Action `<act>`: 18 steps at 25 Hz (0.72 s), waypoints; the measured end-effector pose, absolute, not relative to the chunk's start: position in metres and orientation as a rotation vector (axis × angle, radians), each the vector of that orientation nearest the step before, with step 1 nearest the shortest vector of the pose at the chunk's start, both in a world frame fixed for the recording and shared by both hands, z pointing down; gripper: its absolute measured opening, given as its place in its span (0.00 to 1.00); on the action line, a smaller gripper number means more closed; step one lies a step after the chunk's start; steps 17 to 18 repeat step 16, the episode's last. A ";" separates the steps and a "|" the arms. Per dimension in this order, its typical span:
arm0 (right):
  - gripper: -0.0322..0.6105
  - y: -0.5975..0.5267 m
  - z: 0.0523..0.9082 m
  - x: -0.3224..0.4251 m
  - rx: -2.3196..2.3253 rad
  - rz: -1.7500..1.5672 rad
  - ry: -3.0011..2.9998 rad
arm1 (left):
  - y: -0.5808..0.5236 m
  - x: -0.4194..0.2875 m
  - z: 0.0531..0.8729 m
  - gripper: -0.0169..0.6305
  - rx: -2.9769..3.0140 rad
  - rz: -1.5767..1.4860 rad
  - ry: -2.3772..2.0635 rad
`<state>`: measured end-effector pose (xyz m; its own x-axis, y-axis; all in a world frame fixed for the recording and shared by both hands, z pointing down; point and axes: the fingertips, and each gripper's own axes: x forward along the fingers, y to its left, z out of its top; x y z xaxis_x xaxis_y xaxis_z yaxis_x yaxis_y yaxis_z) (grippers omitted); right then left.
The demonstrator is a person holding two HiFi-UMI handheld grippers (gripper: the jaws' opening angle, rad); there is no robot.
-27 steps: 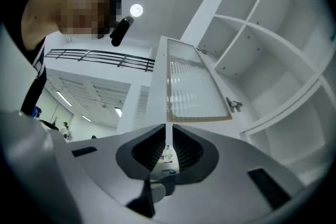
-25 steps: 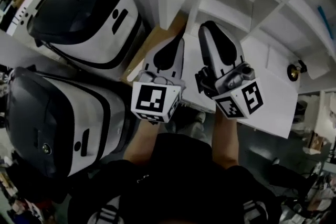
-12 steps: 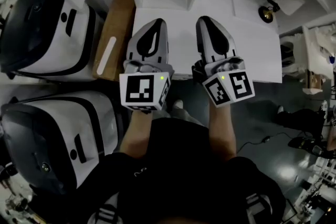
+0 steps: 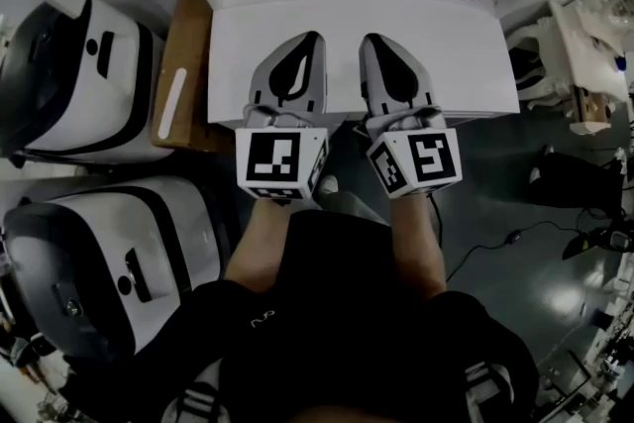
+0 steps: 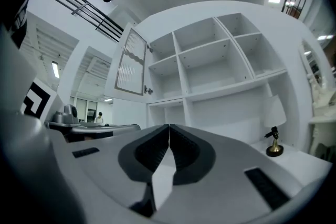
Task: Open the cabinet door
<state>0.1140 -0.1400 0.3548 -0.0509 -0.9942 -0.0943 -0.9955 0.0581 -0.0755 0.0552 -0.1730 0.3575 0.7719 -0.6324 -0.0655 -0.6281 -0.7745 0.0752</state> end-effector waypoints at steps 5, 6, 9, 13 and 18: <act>0.08 -0.120 0.350 0.134 -2.127 0.059 2.144 | -0.156 0.078 0.349 0.04 2.966 -0.142 -0.974; 0.08 -0.118 0.349 0.137 -2.132 0.060 2.134 | -0.154 0.080 0.348 0.04 2.971 -0.139 -0.964; 0.08 -0.115 0.346 0.146 -2.138 0.065 2.117 | -0.151 0.087 0.345 0.04 2.989 -0.134 -0.943; 0.08 -0.115 0.343 0.146 -2.121 0.071 2.127 | -0.150 0.087 0.341 0.04 2.994 -0.129 -0.958; 0.08 -0.114 0.340 0.147 -2.107 0.075 2.137 | -0.150 0.088 0.340 0.04 3.000 -0.130 -0.974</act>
